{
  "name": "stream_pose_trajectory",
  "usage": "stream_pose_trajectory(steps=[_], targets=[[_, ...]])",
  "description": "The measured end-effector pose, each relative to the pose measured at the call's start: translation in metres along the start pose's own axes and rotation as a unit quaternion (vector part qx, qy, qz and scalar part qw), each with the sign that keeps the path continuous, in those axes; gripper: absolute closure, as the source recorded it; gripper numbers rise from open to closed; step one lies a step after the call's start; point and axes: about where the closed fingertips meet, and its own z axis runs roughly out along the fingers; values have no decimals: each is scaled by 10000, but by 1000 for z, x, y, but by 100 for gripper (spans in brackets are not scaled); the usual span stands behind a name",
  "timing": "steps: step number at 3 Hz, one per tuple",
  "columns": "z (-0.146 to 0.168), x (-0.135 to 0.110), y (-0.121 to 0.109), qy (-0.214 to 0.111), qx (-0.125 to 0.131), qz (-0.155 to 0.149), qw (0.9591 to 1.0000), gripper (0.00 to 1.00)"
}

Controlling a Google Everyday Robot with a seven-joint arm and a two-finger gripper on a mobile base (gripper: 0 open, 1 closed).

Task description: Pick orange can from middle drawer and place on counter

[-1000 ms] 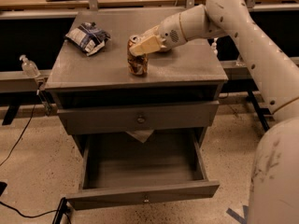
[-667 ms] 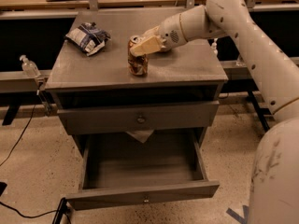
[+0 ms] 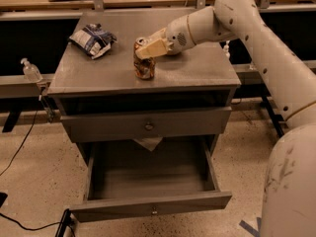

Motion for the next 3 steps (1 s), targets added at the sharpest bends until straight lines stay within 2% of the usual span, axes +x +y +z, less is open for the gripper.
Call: stream_pose_trajectory(steps=[1,2,3], targets=[[3,0,1,4,-28,1,10000,12],[-11,-23,10,-575,-101,-223,9980,0],[-19,-45,22,-1000,-244,-380,9940,0]])
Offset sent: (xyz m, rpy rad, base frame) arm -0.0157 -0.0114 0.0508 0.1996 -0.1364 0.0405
